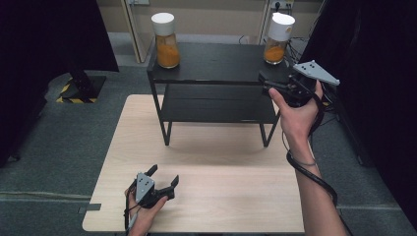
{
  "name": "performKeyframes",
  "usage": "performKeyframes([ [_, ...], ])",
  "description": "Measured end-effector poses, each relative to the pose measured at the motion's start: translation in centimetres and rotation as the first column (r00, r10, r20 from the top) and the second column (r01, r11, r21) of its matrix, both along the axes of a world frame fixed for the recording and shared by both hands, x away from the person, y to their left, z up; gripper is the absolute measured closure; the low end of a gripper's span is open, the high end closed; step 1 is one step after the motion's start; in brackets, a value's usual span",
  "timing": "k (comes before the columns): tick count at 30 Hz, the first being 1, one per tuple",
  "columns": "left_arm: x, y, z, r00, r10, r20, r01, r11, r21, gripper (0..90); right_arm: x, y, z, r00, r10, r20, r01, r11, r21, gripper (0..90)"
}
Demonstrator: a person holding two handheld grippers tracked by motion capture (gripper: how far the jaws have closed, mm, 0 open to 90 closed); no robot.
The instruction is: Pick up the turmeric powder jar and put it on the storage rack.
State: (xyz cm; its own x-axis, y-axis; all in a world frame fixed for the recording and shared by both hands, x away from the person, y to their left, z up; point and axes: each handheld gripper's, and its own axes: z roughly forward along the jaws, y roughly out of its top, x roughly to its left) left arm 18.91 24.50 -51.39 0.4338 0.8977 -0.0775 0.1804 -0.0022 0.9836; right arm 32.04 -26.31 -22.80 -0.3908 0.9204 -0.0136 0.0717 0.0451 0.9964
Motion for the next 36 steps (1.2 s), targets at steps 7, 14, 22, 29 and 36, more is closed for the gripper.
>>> performKeyframes([
  [7,0.0,0.0,0.0,1.0000,0.000,0.001,0.000,1.0000,0.001,10.2,-0.5,0.0,-0.8,1.0000,0.008,0.000,-0.008,1.000,-0.003,3.7],
  [14,0.0,-0.1,0.0,1.0000,0.001,0.002,-0.001,1.0000,0.001,10.2,-1.1,0.0,-1.7,0.9999,0.012,0.002,-0.012,1.000,0.000,3.7],
  [22,0.0,-0.1,0.0,1.0000,0.001,0.003,-0.001,1.0000,0.001,10.2,-1.7,-0.2,-2.6,0.9999,0.007,0.007,-0.007,1.000,0.001,3.7],
  [29,0.0,-0.1,0.0,1.0000,0.001,0.004,-0.001,1.0000,0.003,10.2,-2.2,-0.4,-3.3,1.0000,0.006,0.004,-0.006,1.000,0.003,3.7],
  [36,0.0,-0.1,0.0,1.0000,0.001,0.004,-0.001,1.0000,0.003,10.2,-2.5,-0.7,-4.1,1.0000,0.003,-0.004,-0.003,1.000,0.003,3.7],
])
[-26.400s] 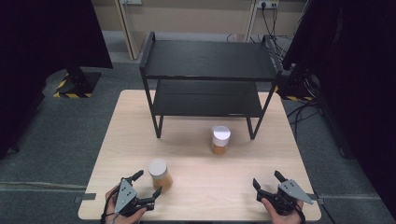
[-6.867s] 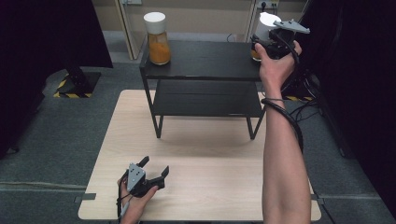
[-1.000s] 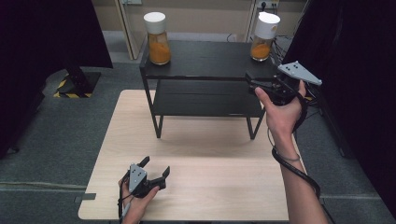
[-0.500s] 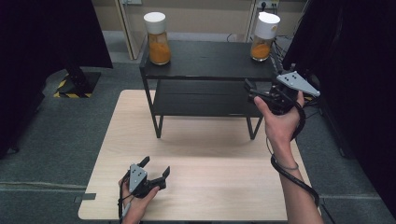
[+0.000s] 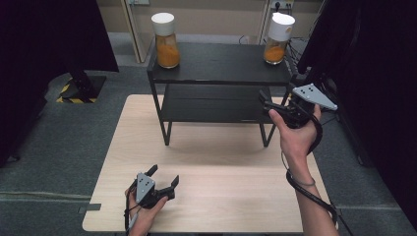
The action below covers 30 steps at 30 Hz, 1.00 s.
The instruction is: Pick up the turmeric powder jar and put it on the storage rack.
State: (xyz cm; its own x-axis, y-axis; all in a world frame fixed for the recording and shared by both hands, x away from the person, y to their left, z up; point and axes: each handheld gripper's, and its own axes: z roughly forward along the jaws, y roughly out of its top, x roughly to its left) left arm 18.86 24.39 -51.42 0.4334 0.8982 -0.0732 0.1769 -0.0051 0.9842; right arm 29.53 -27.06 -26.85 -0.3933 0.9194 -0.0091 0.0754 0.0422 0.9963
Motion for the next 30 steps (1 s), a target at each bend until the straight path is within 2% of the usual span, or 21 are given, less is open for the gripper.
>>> performKeyframes([
  [30,-0.1,0.0,0.0,1.0000,0.002,0.003,-0.002,1.0000,0.004,10.2,-0.8,-0.2,-2.7,0.9997,-0.007,-0.023,0.007,1.000,-0.005,3.7],
])
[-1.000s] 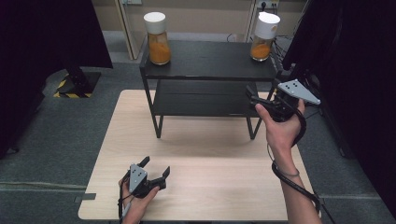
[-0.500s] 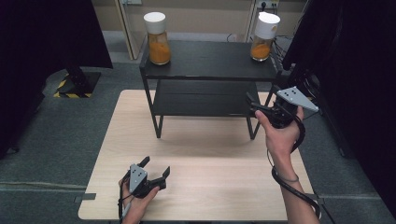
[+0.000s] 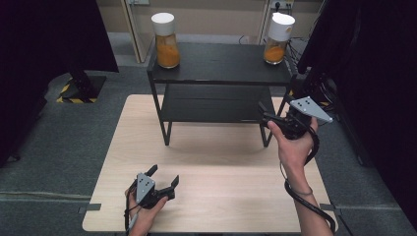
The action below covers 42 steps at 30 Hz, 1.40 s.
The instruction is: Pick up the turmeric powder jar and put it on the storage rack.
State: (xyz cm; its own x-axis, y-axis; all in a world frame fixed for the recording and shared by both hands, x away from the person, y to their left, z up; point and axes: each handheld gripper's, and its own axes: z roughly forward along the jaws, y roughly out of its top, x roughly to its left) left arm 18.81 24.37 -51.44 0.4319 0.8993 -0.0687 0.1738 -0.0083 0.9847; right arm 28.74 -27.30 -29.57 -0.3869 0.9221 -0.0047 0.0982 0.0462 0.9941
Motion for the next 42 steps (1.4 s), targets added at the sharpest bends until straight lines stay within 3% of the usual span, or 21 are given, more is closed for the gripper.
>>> performKeyframes([
  [19,-0.1,-0.1,0.0,1.0000,0.004,0.002,-0.004,1.0000,0.002,10.2,-0.9,-0.2,-1.8,1.0000,-0.006,-0.003,0.006,1.000,-0.018,3.7],
  [42,-0.1,-0.1,-0.1,1.0000,0.009,0.004,-0.009,1.0000,0.000,10.2,-1.8,-0.5,-4.1,0.9992,0.013,-0.038,-0.014,0.999,-0.039,3.7],
])
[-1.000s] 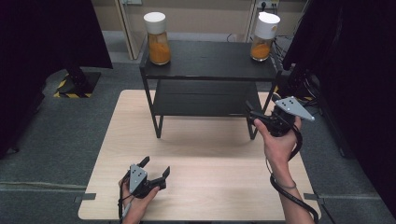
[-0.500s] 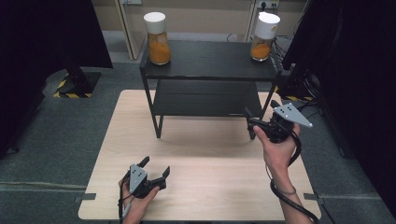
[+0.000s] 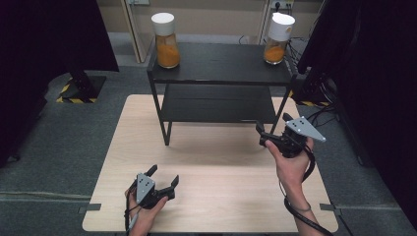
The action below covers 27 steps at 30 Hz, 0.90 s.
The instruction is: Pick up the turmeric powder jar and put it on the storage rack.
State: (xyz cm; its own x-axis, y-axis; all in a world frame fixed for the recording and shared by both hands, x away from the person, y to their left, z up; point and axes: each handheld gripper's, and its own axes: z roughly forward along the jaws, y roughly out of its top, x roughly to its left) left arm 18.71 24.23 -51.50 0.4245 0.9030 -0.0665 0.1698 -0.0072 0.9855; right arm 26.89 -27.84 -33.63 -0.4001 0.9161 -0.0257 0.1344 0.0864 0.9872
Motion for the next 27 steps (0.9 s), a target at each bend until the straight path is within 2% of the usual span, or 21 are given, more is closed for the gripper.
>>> performKeyframes([
  [27,-0.1,0.0,0.0,1.0000,0.003,0.002,-0.003,1.0000,0.004,10.2,-1.7,-1.0,-3.0,0.9987,0.004,-0.050,-0.006,1.000,-0.023,3.7],
])
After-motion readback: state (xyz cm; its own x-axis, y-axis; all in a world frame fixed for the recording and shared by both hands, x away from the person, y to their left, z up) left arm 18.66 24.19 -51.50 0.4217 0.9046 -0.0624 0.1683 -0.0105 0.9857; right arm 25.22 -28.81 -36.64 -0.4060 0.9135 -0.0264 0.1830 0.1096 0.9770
